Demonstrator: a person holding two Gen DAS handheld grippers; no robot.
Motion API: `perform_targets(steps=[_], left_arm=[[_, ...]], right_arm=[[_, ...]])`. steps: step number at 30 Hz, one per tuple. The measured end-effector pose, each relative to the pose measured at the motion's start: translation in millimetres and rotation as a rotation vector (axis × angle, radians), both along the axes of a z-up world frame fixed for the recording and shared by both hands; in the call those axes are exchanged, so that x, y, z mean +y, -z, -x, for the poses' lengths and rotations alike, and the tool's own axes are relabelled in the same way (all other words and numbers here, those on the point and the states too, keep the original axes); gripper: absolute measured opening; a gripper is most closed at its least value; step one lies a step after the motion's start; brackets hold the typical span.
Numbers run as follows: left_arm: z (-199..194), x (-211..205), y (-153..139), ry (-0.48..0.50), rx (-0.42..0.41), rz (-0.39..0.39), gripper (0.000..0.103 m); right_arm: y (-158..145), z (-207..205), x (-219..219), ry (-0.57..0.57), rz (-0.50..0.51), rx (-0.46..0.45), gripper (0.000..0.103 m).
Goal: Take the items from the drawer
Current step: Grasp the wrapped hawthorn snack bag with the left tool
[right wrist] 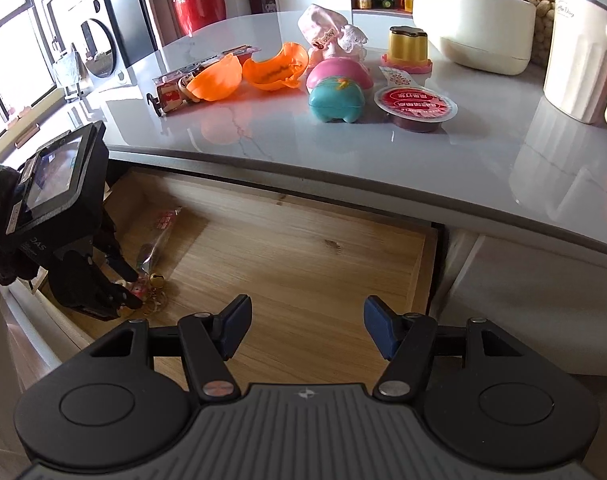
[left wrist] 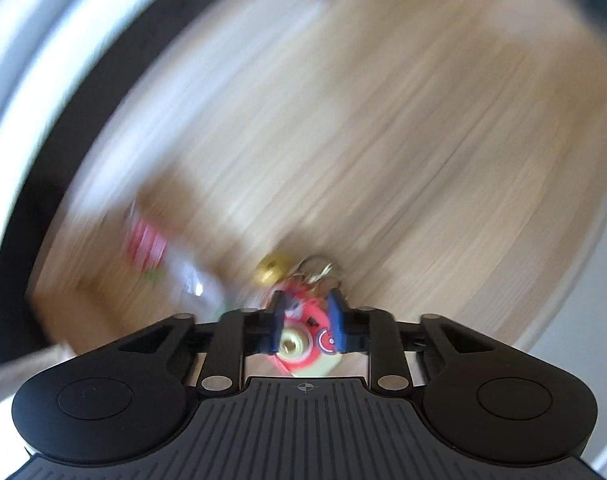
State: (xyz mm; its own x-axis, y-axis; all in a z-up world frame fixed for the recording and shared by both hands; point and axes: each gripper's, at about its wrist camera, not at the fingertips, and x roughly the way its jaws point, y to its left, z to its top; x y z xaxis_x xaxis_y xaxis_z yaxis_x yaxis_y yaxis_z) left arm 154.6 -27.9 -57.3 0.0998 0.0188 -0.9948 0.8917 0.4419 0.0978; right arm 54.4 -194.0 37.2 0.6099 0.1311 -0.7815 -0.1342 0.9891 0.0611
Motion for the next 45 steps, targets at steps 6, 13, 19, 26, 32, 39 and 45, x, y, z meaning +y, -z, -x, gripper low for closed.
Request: perform_targets(steps=[6, 13, 19, 26, 32, 39, 45], left_arm=[[11, -11, -27, 0.015, -0.038, 0.163, 0.015], [-3, 29, -49, -0.044, -0.126, 0.230, 0.020], [-26, 62, -65, -0.172, -0.182, 0.239, 0.020], [-54, 72, -57, -0.355, -0.137, 0.271, 0.021], [-75, 70, -38, -0.615, -0.162, 0.233, 0.021], [-80, 71, -26, -0.654, -0.212, 0.177, 0.025], [-83, 72, -30, -0.644, -0.113, 0.219, 0.035]], right_arm=[[4, -1, -2, 0.013, 0.014, 0.015, 0.063], [8, -1, -5, 0.027, 0.014, 0.021, 0.063], [7, -6, -6, 0.041, -0.003, 0.028, 0.063], [12, -9, -1, 0.025, 0.013, 0.047, 0.063], [14, -8, -4, 0.034, 0.014, 0.055, 0.063], [13, -7, -4, 0.030, 0.009, 0.055, 0.063], [14, -7, -2, 0.024, 0.009, 0.060, 0.063]])
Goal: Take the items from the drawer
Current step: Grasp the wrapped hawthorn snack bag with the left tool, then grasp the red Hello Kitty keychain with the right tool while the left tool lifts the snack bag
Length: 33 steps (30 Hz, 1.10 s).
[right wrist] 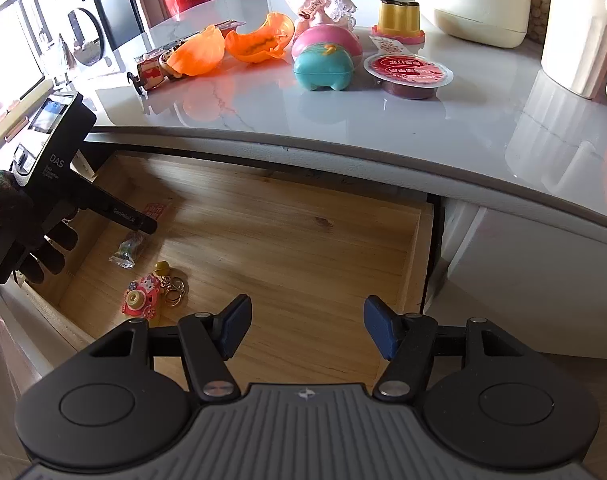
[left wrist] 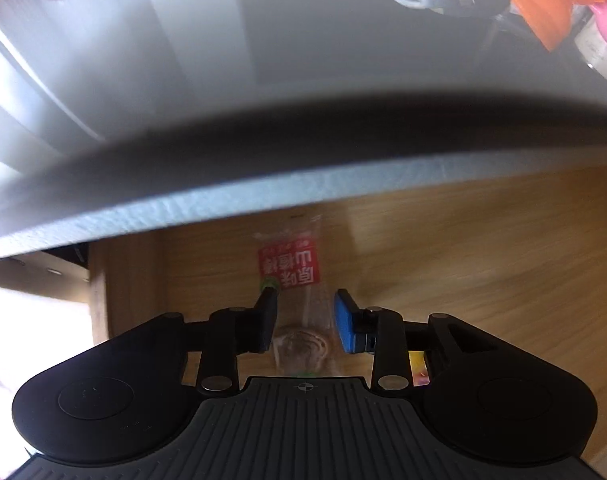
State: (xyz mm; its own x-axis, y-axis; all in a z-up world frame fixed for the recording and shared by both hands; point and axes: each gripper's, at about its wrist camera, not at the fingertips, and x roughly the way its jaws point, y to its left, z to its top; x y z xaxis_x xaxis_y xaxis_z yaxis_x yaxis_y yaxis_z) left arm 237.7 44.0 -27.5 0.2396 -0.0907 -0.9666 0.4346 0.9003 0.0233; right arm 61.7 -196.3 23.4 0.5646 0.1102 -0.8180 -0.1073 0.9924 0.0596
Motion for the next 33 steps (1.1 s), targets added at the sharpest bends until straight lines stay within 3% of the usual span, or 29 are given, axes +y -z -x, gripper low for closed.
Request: perform_targets(steps=[3, 7, 12, 21, 25, 28, 33], left_arm=[[-1, 0, -5, 0.046, 0.071, -0.015, 0.036], [2, 1, -9, 0.122, 0.095, -0.094, 0.036], [8, 4, -6, 0.200, 0.175, -0.134, 0.040], [5, 1, -12, 0.284, 0.135, -0.153, 0.045], [8, 5, -17, 0.352, 0.106, -0.121, 0.043], [5, 6, -20, 0.346, 0.123, -0.103, 0.043], [20, -5, -27, 0.493, 0.099, -0.127, 0.037]], right_arm=[[1, 0, 0, 0.003, 0.003, 0.005, 0.063], [3, -1, 0, 0.000, 0.000, 0.014, 0.063], [3, -1, 2, -0.011, 0.002, 0.014, 0.063], [-2, -1, 7, -0.045, -0.007, 0.017, 0.063], [-13, -12, 32, -0.173, -0.049, 0.049, 0.063], [-9, -36, 64, -0.273, -0.062, 0.115, 0.063], [11, -74, 123, -0.409, 0.003, 0.205, 0.063]])
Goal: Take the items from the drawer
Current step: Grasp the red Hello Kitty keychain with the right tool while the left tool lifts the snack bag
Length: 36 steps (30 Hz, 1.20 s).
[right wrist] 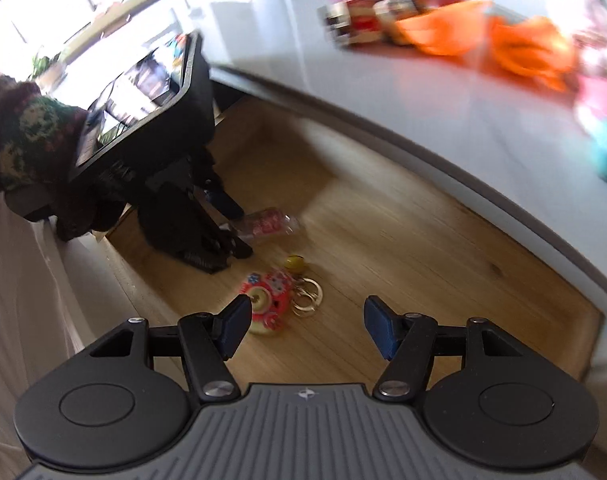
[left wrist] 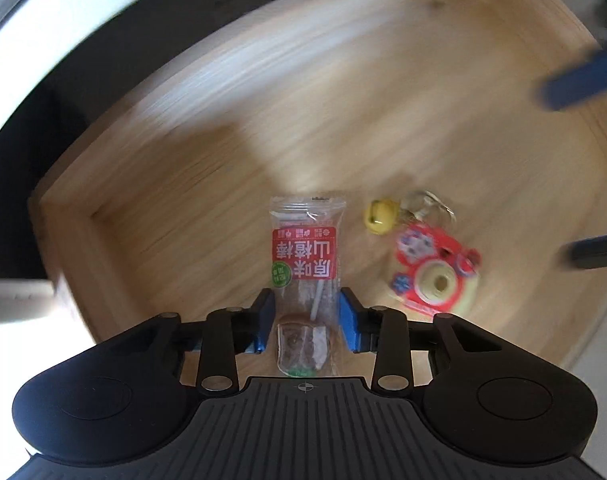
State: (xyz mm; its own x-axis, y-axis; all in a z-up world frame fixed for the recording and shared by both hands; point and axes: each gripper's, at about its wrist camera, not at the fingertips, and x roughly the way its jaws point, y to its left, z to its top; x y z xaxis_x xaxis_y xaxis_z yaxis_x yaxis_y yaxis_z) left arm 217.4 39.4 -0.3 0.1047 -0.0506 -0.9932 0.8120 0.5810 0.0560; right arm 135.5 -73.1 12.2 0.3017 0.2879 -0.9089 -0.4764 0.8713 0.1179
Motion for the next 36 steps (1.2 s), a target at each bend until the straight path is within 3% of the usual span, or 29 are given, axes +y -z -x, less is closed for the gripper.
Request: perform_targets(steps=[5, 9, 14, 19, 21, 26, 30, 34, 36], left_arm=[[-12, 7, -10, -0.055, 0.011, 0.034, 0.035], [-21, 14, -18, -0.102, 0.012, 0.060, 0.034], [-32, 20, -24, -0.143, 0.040, 0.080, 0.034], [-40, 19, -28, -0.148, 0.050, 0.069, 0.034], [-43, 18, -31, -0.146, 0.050, 0.067, 0.034], [-44, 11, -38, -0.097, 0.027, 0.046, 0.034], [-42, 5, -53, -0.047, -0.025, 0.064, 0.034], [-31, 1, -92, -0.018, -0.132, 0.098, 0.033], [-23, 3, -123, -0.047, -0.104, 0.190, 0.033]], right_arm=[[29, -28, 37, -0.106, 0.039, 0.144, 0.063], [50, -30, 54, -0.201, 0.097, 0.174, 0.063], [73, -36, 62, -0.214, 0.104, 0.231, 0.063], [84, -47, 68, -0.186, 0.118, 0.227, 0.063], [84, -47, 71, -0.193, 0.134, 0.222, 0.053], [69, -38, 62, -0.204, 0.148, 0.235, 0.048], [36, -25, 29, -0.109, 0.109, 0.211, 0.047], [-10, 1, -12, 0.020, 0.027, 0.143, 0.047], [-31, 32, -32, 0.069, -0.018, 0.088, 0.047]])
